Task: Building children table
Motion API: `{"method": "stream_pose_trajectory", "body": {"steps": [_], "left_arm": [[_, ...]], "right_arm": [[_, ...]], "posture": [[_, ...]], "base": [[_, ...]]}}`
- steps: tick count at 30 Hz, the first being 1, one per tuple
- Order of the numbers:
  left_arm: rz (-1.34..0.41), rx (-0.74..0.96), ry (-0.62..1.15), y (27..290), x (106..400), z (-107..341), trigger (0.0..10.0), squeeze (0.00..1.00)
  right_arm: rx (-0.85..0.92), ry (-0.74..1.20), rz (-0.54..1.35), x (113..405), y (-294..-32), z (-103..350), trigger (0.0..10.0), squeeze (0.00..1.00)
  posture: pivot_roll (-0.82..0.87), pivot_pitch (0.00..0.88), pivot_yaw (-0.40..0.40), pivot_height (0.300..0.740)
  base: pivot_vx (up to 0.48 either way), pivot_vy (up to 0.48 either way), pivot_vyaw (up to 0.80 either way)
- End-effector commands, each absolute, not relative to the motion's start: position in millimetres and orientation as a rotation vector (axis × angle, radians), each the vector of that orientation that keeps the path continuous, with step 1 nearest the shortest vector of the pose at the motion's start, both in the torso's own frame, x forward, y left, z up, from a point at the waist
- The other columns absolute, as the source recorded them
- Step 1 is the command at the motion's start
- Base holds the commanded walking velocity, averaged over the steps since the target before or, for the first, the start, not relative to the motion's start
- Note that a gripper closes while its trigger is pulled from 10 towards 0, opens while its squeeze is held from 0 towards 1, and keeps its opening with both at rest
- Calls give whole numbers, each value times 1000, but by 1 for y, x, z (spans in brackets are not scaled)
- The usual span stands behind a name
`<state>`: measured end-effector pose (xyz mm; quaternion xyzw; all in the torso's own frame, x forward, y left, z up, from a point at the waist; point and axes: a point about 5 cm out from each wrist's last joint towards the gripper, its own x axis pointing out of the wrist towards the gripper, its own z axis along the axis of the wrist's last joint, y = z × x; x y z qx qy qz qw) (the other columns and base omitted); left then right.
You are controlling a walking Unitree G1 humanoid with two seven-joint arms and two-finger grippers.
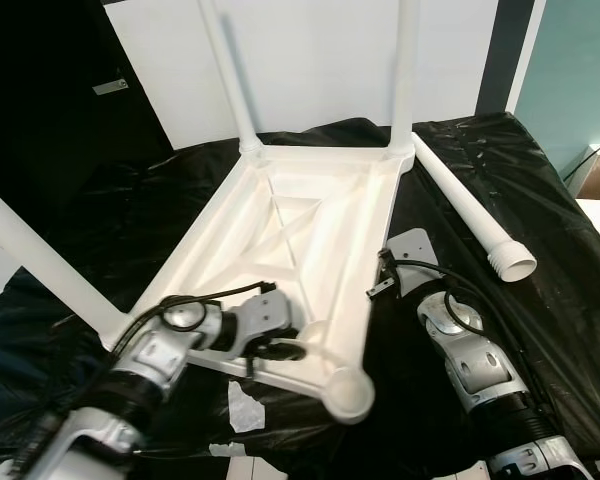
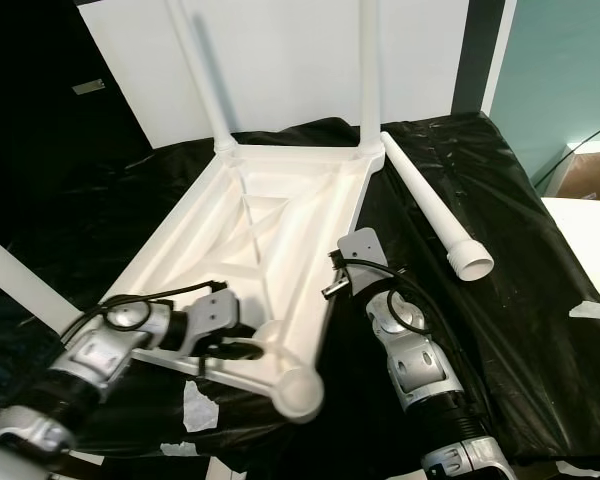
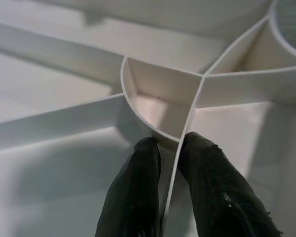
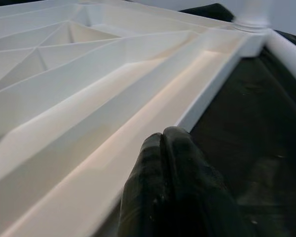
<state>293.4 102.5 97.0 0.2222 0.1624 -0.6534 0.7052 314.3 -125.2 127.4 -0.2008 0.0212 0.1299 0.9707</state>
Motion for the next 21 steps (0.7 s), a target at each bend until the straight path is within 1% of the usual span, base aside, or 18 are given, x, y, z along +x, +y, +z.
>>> {"method": "stream_pose_trajectory", "body": {"steps": [1, 3, 4, 5, 9, 13, 14, 15, 17, 21], "left_arm": [[-1165, 439, 426, 111, 301, 74, 0, 0], [-981, 431, 430, 110, 315, 70, 0, 0], [-918, 437, 434, 111, 319, 69, 0, 0], [-918, 437, 434, 111, 319, 69, 0, 0], [-784, 421, 439, 111, 324, 67, 0, 0], [-758, 389, 433, 105, 323, 67, 0, 0], [-751, 358, 427, 98, 321, 66, 0, 0], [-751, 358, 427, 98, 321, 66, 0, 0], [-744, 287, 411, 83, 317, 66, 0, 0], [-746, 259, 396, 75, 314, 67, 0, 0]], "right_arm": [[-397, 48, 274, 311, -122, 125, 10000, 0], [-397, 48, 274, 312, -122, 126, 10000, 0], [-396, 47, 275, 312, -121, 126, 10000, 0], [-396, 47, 275, 312, -121, 126, 10000, 0], [-397, 40, 277, 314, -121, 129, 10000, 0], [-395, 30, 272, 315, -120, 131, 10000, 0], [-394, 22, 268, 316, -120, 133, 10000, 0], [-394, 22, 268, 316, -120, 133, 10000, 0], [-390, 1, 252, 317, -120, 139, 10000, 0], [-382, -29, 225, 318, -120, 146, 10000, 0]], "posture": [[-63, 0, 142, 740], [-61, 0, 137, 740], [-61, 0, 137, 740], [-61, 0, 137, 740], [-57, 0, 134, 740], [-57, 0, 134, 740], [-61, 0, 134, 740], [-61, 0, 134, 740], [-61, 0, 134, 740], [-62, 0, 135, 740]], "base": [[0, 0, 0], [0, 0, 0], [0, 0, 0], [0, 0, 0], [0, 0, 0], [0, 0, 0], [0, 0, 0], [0, 0, 0], [0, 0, 0], [0, 0, 0]]}}
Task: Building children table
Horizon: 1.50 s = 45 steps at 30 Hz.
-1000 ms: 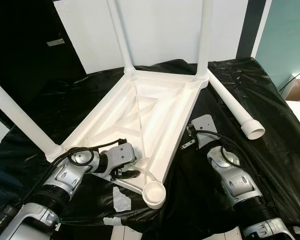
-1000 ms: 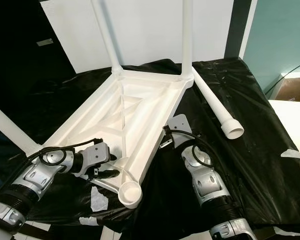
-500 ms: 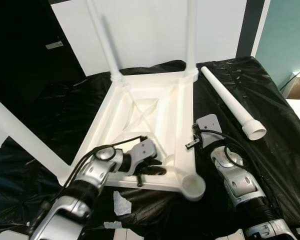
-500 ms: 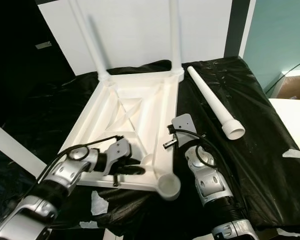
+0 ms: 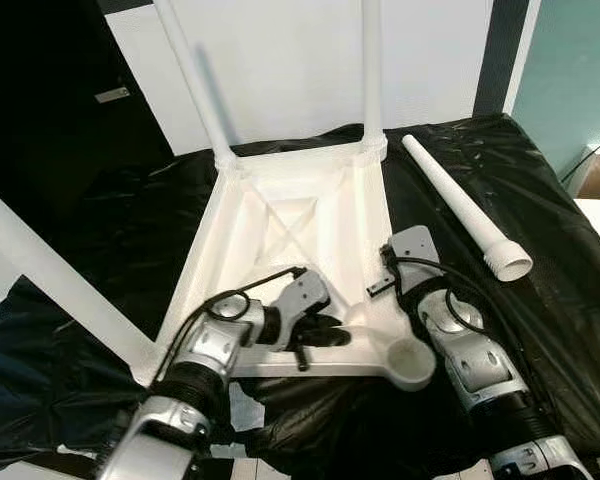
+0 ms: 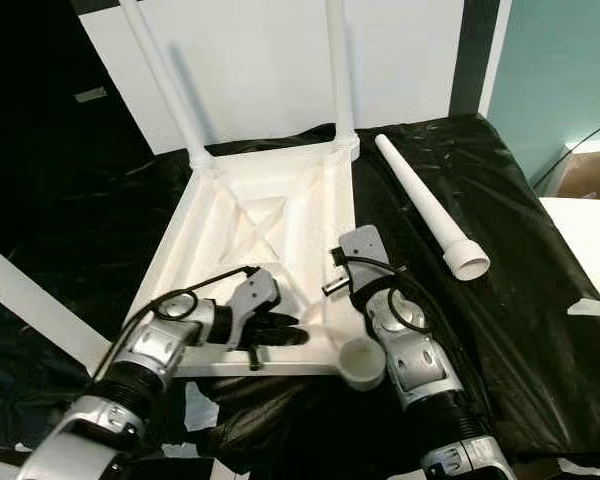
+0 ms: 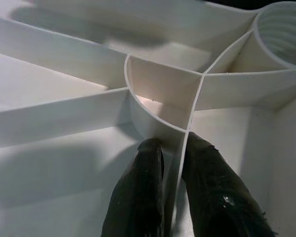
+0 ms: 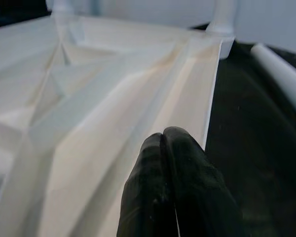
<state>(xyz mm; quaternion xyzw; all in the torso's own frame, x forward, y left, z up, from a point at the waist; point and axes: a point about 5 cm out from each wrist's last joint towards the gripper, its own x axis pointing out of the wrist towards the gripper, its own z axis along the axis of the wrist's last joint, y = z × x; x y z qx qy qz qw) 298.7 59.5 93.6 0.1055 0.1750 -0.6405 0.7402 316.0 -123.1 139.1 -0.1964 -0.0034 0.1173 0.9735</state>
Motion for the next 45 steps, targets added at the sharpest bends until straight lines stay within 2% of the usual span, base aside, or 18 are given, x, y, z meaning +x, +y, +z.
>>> {"method": "stream_pose_trajectory", "body": {"steps": [1, 9, 10, 12, 13, 18, 19, 20, 21, 22, 23, 24, 28, 30, 32, 33, 34, 45], "left_arm": [[-746, 259, 396, 75, 314, 67, 0, 0], [-805, 287, 338, 51, 304, 67, 235, 0], [-869, 234, 298, 42, 299, 70, 8863, 192], [-886, 221, 287, 40, 298, 70, 8863, 192], [-902, 182, 275, 37, 296, 72, 10000, 1000], [-894, 179, 230, 29, 298, 79, 10000, 1000], [-888, 202, 224, 29, 299, 79, 10000, 627], [-890, 223, 212, 30, 300, 80, 10000, 627], [-898, 234, 205, 31, 301, 81, 10000, 0], [-898, 234, 205, 31, 301, 81, 10000, 0], [-896, 241, 194, 32, 301, 82, 10000, 0], [-899, 245, 177, 33, 301, 84, 10000, 0], [-900, 244, 139, 35, 299, 87, 10000, 0], [-891, 208, 73, 37, 298, 96, 10000, 0], [-883, 193, 53, 39, 298, 99, 10000, 0], [-873, 184, 47, 40, 298, 101, 10000, 0], [-869, 181, 45, 40, 298, 101, 10000, 0], [-878, 170, 49, 39, 292, 97, 10000, 0]], "right_arm": [[-382, -29, 225, 318, -120, 146, 10000, 0], [-395, -283, -6, 323, -138, 210, 10000, 0], [-388, -288, -85, 322, -153, 210, 10000, 0], [-387, -288, -104, 322, -156, 210, 10000, 0], [-351, -253, -152, 322, -167, 205, 10000, 0], [-219, -87, -262, 319, -203, 182, 10000, 0], [-217, -70, -263, 318, -206, 180, 10000, 0], [-223, -61, -261, 317, -207, 180, 10000, 0], [-250, -53, -248, 315, -208, 180, 10000, 333], [-250, -53, -248, 315, -208, 180, 10000, 333], [-280, -49, -235, 312, -208, 180, 10000, 765], [-330, -47, -210, 306, -208, 179, 10000, 1000], [-437, -45, -180, 296, -207, 176, 10000, 1000], [-655, -45, -174, 281, -209, 174, 10000, 1000], [-725, -39, -175, 275, -210, 173, 10000, 1000], [-790, -18, -177, 269, -213, 172, 10000, 322], [-832, -4, -177, 265, -216, 171, 10000, 0], [-1164, 9, -85, 249, -229, 186, 10000, 0]], "posture": [[-62, 0, 135, 740], [-60, 0, 138, 740], [-90, 0, 141, 740], [-90, 0, 141, 740], [-90, 0, 141, 740], [-104, 0, 140, 740], [-104, 0, 140, 740], [-104, 0, 140, 740], [-119, 0, 143, 740], [-119, 0, 143, 740], [-119, 0, 143, 740], [-128, 0, 148, 740], [-132, 0, 151, 740], [-138, 0, 152, 740], [-142, 0, 153, 740], [-146, 0, 153, 740], [-146, 0, 153, 740], [-163, 0, 149, 740]], "base": [[0, 0, 0], [0, 0, 0], [0, 0, 0], [0, 0, 0], [0, 0, 0], [0, 0, 0], [0, 0, 0], [0, 0, 0], [0, 0, 0], [0, 0, 0], [0, 0, 0], [0, 0, 0], [0, 0, 0], [0, 0, 0], [0, 0, 0], [0, 0, 0], [0, 0, 0], [0, 0, 0]]}}
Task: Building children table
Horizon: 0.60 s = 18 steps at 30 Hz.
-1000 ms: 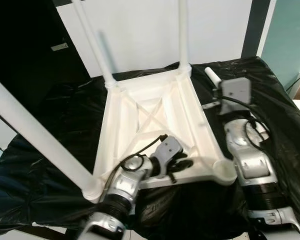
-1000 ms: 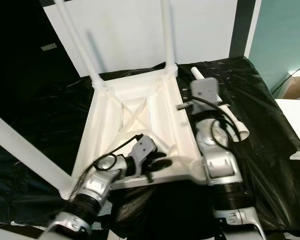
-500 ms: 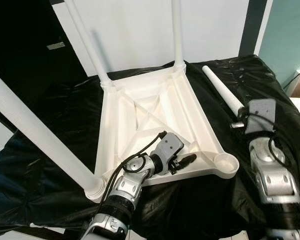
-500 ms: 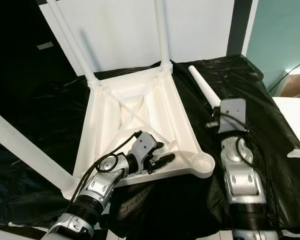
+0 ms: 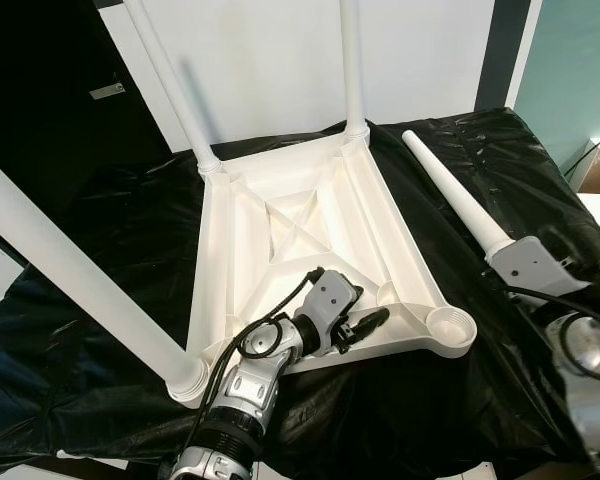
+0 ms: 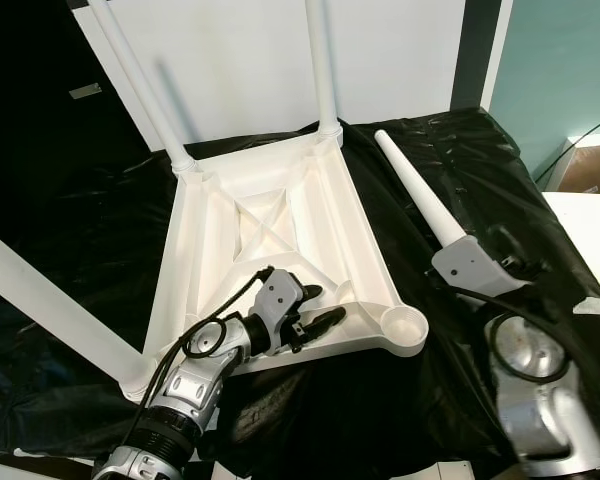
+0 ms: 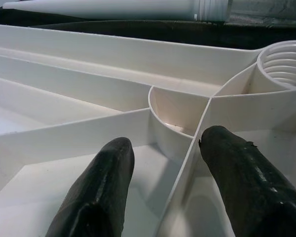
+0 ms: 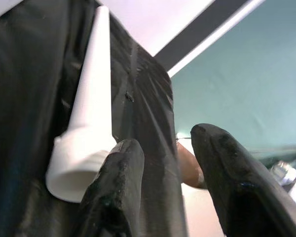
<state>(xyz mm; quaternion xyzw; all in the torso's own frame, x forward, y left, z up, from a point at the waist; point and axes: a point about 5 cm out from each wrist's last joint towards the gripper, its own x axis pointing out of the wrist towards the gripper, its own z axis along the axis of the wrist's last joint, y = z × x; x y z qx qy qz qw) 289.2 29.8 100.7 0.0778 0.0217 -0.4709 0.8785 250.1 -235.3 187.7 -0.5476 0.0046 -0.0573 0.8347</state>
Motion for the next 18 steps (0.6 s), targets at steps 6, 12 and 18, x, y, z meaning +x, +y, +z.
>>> {"method": "stream_pose_trajectory", "body": {"steps": [6, 12, 18], "left_arm": [[-880, 157, 53, 36, 292, 97, 10000, 0], [-861, 159, 52, 39, 292, 98, 10000, 0], [-837, 170, 52, 44, 291, 96, 10000, 0]], "right_arm": [[-1275, 151, 35, 261, -237, 169, 10000, 0], [-1282, 175, 93, 276, -232, 164, 10000, 0], [-1317, 182, 102, 293, -233, 155, 10000, 0]], "posture": [[-155, 0, 142, 740], [-137, 0, 136, 740], [-113, 0, 129, 740]], "base": [[0, 0, 0], [0, 0, 0], [0, 0, 0]]}}
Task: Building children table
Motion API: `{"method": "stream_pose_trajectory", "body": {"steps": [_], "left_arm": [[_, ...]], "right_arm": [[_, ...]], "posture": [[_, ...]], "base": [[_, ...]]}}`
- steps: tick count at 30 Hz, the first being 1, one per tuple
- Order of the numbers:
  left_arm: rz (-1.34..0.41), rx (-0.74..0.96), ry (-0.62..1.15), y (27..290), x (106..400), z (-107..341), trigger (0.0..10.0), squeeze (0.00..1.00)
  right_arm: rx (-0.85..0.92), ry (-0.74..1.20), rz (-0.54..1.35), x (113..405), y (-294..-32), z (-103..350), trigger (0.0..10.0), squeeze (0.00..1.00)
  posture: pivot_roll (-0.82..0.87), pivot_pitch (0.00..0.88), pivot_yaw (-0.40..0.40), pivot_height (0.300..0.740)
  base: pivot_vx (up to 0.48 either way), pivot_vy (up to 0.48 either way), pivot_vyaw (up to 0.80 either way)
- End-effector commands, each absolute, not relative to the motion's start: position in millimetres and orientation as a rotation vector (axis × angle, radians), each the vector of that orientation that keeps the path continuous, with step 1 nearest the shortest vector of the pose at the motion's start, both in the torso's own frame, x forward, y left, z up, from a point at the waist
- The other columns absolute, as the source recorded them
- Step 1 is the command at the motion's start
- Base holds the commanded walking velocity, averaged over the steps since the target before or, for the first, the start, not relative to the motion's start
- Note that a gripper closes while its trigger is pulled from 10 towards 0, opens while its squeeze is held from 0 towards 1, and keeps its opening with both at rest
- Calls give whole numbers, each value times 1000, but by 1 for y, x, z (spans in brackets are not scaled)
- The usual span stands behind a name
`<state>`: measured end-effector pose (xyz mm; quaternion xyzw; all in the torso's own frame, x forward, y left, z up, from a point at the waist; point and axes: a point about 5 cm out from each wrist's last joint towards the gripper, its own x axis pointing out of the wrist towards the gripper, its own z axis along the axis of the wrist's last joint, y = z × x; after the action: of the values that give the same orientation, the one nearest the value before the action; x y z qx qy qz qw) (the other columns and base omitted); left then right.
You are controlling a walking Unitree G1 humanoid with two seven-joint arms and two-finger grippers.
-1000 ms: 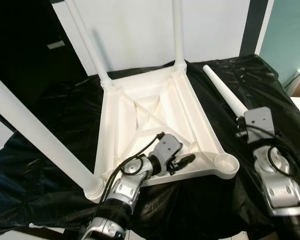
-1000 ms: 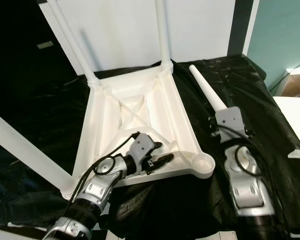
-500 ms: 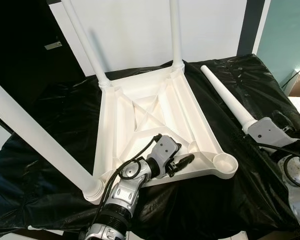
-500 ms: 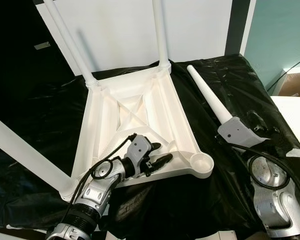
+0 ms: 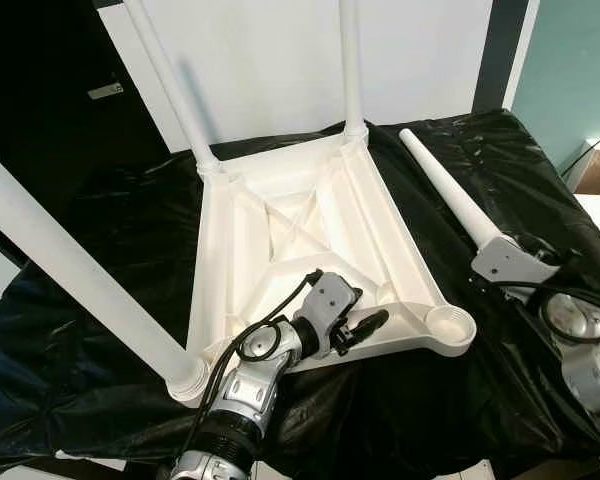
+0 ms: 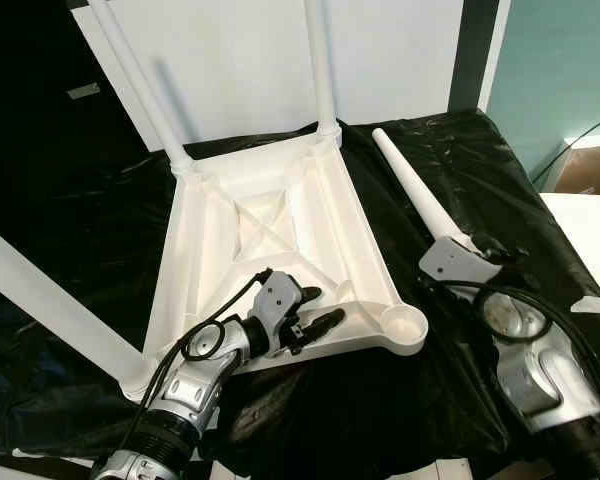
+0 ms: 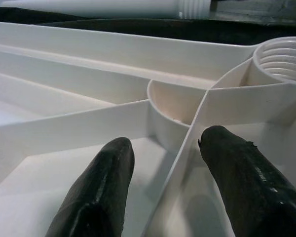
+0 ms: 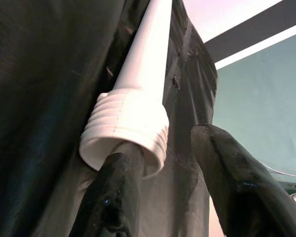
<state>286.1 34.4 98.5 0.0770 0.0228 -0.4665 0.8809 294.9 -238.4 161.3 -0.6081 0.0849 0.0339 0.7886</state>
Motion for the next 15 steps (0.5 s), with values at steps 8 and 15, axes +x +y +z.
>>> {"method": "stream_pose_trajectory", "body": {"steps": [8, 15], "left_arm": [[-827, 173, 58, 45, 288, 95, 10000, 0], [-822, 176, 56, 46, 287, 95, 10000, 0]], "right_arm": [[-1286, 252, 115, 316, -227, 111, 0, 0], [-1271, 220, 106, 316, -218, 89, 0, 0]], "posture": [[-76, 0, 120, 740], [-60, 0, 124, 740]], "base": [[0, 0, 0], [0, 0, 0]]}}
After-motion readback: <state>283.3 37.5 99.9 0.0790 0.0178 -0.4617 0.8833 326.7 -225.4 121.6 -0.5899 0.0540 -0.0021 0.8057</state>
